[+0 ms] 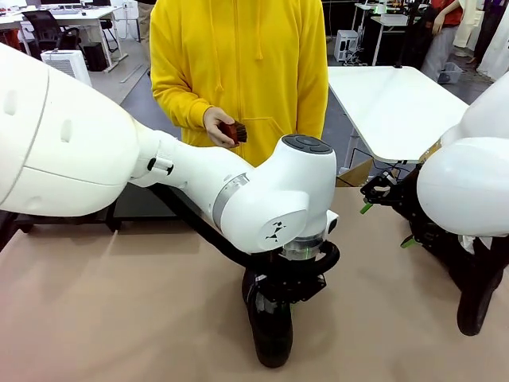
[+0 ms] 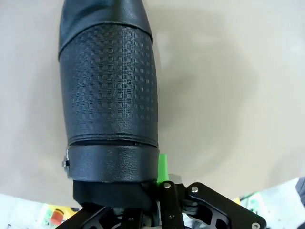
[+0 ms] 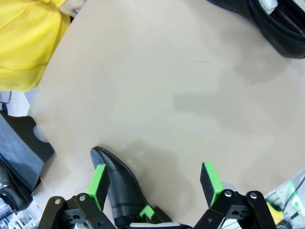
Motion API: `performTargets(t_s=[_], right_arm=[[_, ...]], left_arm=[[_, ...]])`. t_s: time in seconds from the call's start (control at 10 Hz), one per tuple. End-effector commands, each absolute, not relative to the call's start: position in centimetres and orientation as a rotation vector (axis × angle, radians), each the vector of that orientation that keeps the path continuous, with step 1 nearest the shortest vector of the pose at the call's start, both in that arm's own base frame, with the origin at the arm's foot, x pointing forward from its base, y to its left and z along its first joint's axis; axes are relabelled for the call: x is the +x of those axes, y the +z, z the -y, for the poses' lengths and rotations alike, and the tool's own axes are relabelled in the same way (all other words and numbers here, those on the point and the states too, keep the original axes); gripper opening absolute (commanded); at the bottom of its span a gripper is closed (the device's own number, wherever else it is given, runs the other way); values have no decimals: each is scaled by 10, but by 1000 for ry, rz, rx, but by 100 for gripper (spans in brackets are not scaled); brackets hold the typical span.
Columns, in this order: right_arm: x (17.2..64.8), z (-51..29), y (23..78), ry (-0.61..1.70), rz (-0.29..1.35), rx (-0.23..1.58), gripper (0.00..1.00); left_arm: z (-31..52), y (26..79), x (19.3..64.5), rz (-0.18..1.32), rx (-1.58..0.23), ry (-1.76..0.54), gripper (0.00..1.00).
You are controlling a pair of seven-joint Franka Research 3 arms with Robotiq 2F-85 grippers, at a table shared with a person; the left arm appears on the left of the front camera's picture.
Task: Organize the shoes by placing them on the stand.
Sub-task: Place the Shoe from the middle of the table onto the Shoes Stand.
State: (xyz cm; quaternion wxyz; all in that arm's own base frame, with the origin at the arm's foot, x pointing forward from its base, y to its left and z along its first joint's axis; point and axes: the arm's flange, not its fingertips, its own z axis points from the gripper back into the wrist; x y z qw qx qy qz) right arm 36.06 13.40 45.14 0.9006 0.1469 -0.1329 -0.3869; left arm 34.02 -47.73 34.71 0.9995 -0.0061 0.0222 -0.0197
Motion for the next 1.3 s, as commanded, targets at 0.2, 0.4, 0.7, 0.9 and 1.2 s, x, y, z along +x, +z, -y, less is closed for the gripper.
performTargets(t_s=[0.2, 0.4, 0.7, 0.9, 1.2], right_arm=[[362, -132, 452, -780, 291, 301, 100], [362, -132, 452, -780, 291, 301, 100], [362, -132, 452, -780, 291, 301, 100], [362, -132, 452, -780, 291, 301, 100], [362, -132, 452, -780, 291, 301, 100]], left_arm=[[397, 424, 301, -69, -172, -198, 0], [345, 459, 309, 152, -189, -170, 0], [272, 498, 368, 248, -208, -184, 0], [243, 514, 412, 408, -157, -110, 0], [209, 512, 477, 463, -24, -30, 0]])
